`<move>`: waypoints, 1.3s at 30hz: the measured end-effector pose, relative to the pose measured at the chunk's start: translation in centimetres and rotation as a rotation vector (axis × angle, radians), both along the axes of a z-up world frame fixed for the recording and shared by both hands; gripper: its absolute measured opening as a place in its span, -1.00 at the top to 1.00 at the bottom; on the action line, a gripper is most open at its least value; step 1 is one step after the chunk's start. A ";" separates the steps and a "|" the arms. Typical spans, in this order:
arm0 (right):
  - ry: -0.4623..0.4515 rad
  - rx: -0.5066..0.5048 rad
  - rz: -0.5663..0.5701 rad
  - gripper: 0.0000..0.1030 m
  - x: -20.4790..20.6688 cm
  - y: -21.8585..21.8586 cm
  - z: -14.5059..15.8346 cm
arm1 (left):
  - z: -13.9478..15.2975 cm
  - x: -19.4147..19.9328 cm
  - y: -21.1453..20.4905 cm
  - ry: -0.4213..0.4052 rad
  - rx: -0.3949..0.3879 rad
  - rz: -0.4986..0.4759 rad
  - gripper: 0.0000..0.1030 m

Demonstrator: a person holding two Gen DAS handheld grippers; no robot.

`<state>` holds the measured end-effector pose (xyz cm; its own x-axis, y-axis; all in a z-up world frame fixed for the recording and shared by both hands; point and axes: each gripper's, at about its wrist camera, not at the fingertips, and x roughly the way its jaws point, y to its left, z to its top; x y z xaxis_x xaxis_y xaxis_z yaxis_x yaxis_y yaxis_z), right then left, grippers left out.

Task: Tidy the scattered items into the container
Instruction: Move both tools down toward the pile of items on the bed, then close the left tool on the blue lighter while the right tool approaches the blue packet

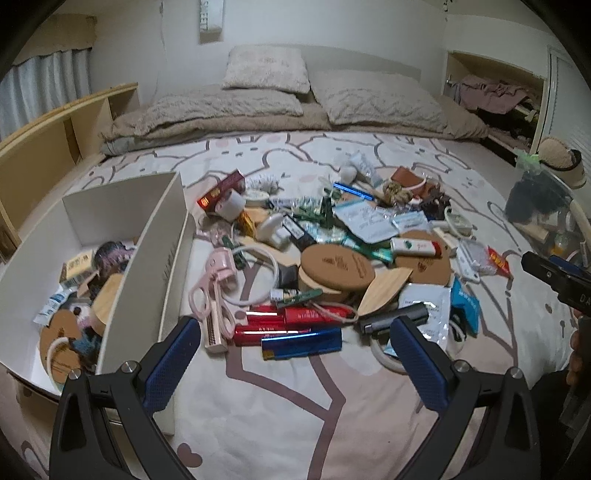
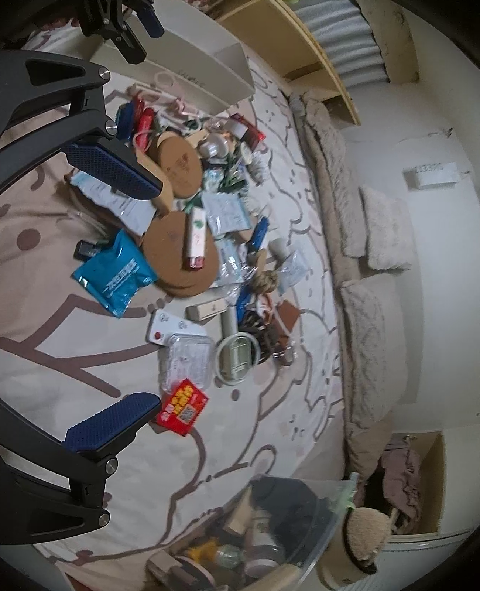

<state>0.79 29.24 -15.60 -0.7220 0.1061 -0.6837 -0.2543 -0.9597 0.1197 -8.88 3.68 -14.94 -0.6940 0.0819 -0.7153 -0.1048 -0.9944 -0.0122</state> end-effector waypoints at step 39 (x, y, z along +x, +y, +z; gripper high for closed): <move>-0.213 0.114 0.228 -1.00 -2.9 -0.3 -9.4 | -9.8 -4.3 1.1 -0.206 0.065 0.076 -1.00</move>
